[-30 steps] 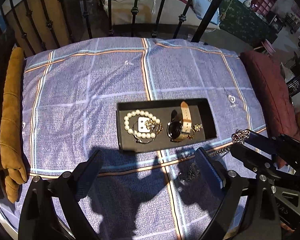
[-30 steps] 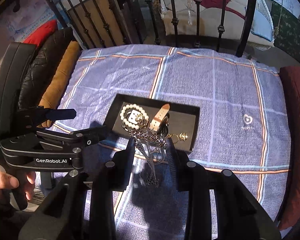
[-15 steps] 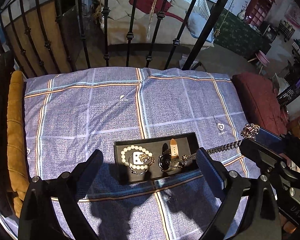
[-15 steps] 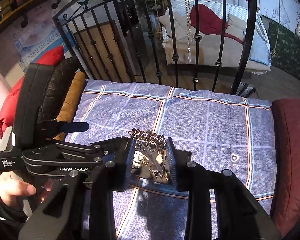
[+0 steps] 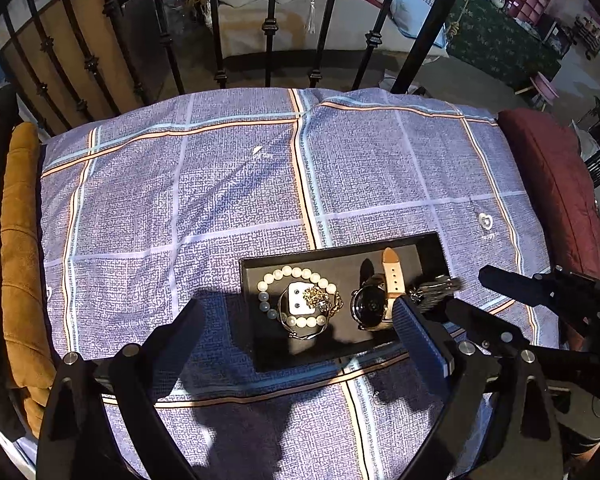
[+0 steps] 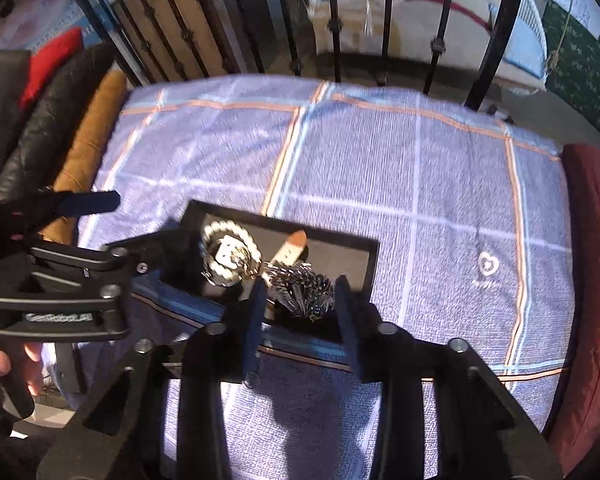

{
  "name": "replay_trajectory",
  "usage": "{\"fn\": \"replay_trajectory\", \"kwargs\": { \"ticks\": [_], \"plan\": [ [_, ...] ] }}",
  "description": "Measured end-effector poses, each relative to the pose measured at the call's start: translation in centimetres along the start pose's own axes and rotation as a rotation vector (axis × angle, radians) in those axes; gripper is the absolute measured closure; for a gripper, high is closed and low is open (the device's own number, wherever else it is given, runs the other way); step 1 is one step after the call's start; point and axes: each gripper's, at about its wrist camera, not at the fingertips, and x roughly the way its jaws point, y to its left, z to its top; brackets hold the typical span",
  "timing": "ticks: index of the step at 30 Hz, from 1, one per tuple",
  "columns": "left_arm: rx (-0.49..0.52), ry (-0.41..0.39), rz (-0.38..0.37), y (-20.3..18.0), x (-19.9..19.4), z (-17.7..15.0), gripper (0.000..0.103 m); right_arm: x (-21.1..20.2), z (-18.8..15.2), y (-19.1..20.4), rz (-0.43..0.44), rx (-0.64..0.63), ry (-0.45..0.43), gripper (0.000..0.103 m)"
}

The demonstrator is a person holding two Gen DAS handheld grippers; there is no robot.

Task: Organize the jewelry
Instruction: 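Carry the chain into the black box and open the right gripper, then grasp the small silver ring on the cover with the left gripper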

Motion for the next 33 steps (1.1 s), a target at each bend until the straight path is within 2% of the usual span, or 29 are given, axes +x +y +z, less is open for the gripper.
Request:
{"fn": "replay_trajectory", "kwargs": {
  "ticks": [1,6,7,12,16,18,25,29,33],
  "plan": [
    [0.003,0.008,0.005,0.0,0.4,0.0,0.011,0.3,-0.1,0.0,-0.014,-0.007,0.003,0.049],
    [0.014,0.025,0.008,0.0,1.0,-0.9,0.011,-0.1,-1.8,-0.4,-0.011,-0.009,0.007,0.049],
    [0.013,0.032,0.006,-0.1,1.0,-1.4,0.008,-0.1,-2.4,-0.5,-0.010,-0.004,0.019,0.049],
    [0.061,0.094,0.003,-2.0,2.4,-5.9,0.007,0.9,-7.0,-2.2,-0.033,0.082,0.089,0.042],
    [0.127,0.133,0.032,-4.5,5.0,-9.3,0.007,1.5,-10.0,-4.5,0.002,0.192,0.135,0.042],
    [0.138,0.130,0.016,-5.3,5.8,-10.2,0.007,1.4,-11.0,-5.3,0.017,0.212,0.141,0.042],
    [0.132,0.101,-0.023,-6.9,7.5,-10.4,0.010,1.1,-13.1,-7.2,0.043,0.244,0.147,0.042],
    [0.113,0.123,0.001,-7.3,8.8,-10.8,0.015,0.8,-13.7,-7.5,0.057,0.248,0.148,0.042],
    [0.120,0.108,0.010,-7.5,9.1,-11.1,0.015,0.5,-14.1,-7.5,0.068,0.242,0.146,0.042]
  ]
}}
